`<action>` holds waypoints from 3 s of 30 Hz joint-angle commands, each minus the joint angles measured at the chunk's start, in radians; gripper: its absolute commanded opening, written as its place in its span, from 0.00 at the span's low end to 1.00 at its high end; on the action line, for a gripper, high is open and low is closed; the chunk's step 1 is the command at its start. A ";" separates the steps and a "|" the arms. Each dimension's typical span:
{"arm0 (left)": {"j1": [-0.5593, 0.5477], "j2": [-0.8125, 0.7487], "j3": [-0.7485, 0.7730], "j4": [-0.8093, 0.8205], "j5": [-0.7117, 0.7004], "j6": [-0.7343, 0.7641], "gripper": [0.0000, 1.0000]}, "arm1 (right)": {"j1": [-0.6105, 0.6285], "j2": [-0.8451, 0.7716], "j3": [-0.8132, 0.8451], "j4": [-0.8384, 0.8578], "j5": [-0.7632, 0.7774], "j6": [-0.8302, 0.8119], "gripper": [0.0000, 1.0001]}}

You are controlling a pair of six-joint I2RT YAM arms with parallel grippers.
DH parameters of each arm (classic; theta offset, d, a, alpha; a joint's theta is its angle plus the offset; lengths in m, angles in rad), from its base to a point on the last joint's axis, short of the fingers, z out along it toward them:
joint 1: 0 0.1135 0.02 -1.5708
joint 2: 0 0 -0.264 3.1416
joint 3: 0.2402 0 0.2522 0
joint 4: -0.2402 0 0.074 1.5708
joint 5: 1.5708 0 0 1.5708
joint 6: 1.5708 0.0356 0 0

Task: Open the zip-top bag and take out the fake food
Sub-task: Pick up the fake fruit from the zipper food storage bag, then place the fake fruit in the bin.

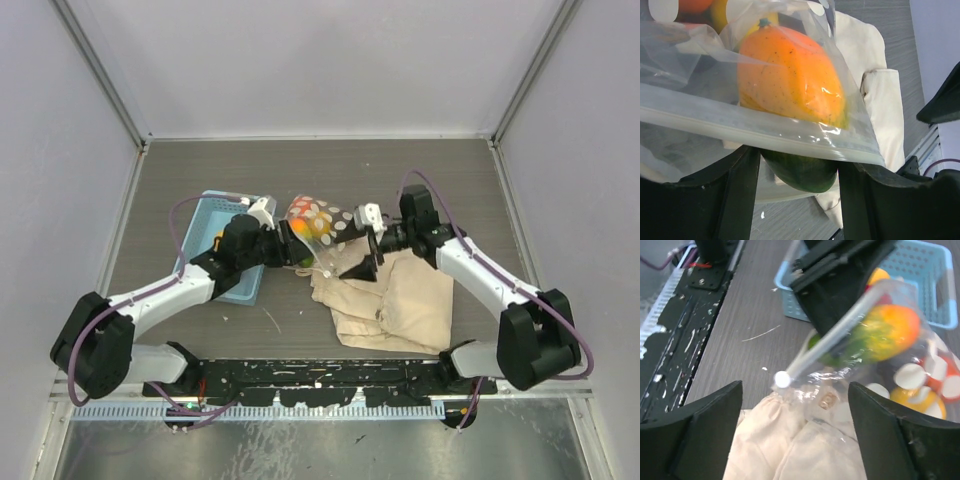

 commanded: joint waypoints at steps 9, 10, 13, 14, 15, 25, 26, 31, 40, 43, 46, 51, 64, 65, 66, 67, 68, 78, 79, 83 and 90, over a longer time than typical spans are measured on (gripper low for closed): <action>0.013 -0.095 -0.021 -0.016 0.072 -0.039 0.27 | 0.075 -0.116 -0.301 0.425 0.192 -0.313 0.91; 0.012 -0.096 -0.024 -0.016 0.076 -0.041 0.27 | 0.087 -0.113 -0.312 0.470 0.217 -0.302 0.88; 0.014 -0.102 -0.032 -0.016 0.084 -0.046 0.27 | 0.115 -0.102 -0.326 0.533 0.274 -0.266 0.78; 0.014 -0.105 -0.035 -0.015 0.086 -0.049 0.27 | 0.123 -0.100 -0.329 0.543 0.290 -0.263 0.75; 0.014 -0.108 -0.039 -0.014 0.088 -0.051 0.27 | 0.133 -0.099 -0.329 0.547 0.302 -0.267 0.73; 0.021 -0.145 -0.067 -0.017 0.089 -0.059 0.26 | 0.141 -0.103 -0.330 0.405 0.275 -0.466 0.53; 0.022 -0.148 -0.069 -0.019 0.089 -0.059 0.26 | 0.141 -0.101 -0.331 0.403 0.280 -0.469 0.52; 0.023 -0.157 -0.076 -0.019 0.094 -0.062 0.25 | 0.143 -0.085 -0.329 0.399 0.294 -0.474 0.48; 0.033 -0.185 -0.081 -0.041 0.106 -0.062 0.24 | 0.146 -0.070 -0.310 0.368 0.307 -0.480 0.34; 0.033 -0.205 -0.084 -0.060 0.112 -0.060 0.24 | 0.146 -0.066 -0.303 0.353 0.310 -0.481 0.27; 0.033 -0.233 -0.090 -0.085 0.113 -0.056 0.24 | 0.145 -0.061 -0.295 0.340 0.314 -0.481 0.20; 0.035 -0.286 -0.105 -0.140 0.097 -0.048 0.24 | 0.146 -0.057 -0.284 0.325 0.318 -0.481 0.11; 0.040 -0.432 -0.140 -0.261 0.057 -0.035 0.23 | 0.145 -0.050 -0.267 0.298 0.324 -0.479 0.04; 0.040 -0.445 -0.141 -0.275 0.047 -0.033 0.23 | 0.144 -0.050 -0.267 0.296 0.324 -0.479 0.04; 0.041 -0.459 -0.141 -0.289 0.037 -0.031 0.23 | 0.145 -0.050 -0.265 0.295 0.326 -0.479 0.04; 0.042 -0.473 -0.141 -0.304 0.025 -0.026 0.23 | 0.144 -0.051 -0.265 0.295 0.327 -0.479 0.04; 0.042 -0.489 -0.140 -0.320 0.013 -0.022 0.22 | 0.144 -0.052 -0.263 0.293 0.328 -0.479 0.04; 0.055 -0.585 -0.105 -0.476 -0.104 0.032 0.20 | 0.143 -0.050 -0.256 0.272 0.327 -0.489 0.04; 0.057 -0.593 -0.102 -0.487 -0.119 0.037 0.20 | 0.142 -0.050 -0.254 0.268 0.326 -0.491 0.04; 0.071 -0.621 -0.100 -0.511 -0.159 0.055 0.19 | 0.139 -0.047 -0.249 0.249 0.325 -0.503 0.04; 0.157 -0.635 -0.099 -0.520 -0.173 0.086 0.18 | 0.133 -0.047 -0.243 0.233 0.318 -0.513 0.04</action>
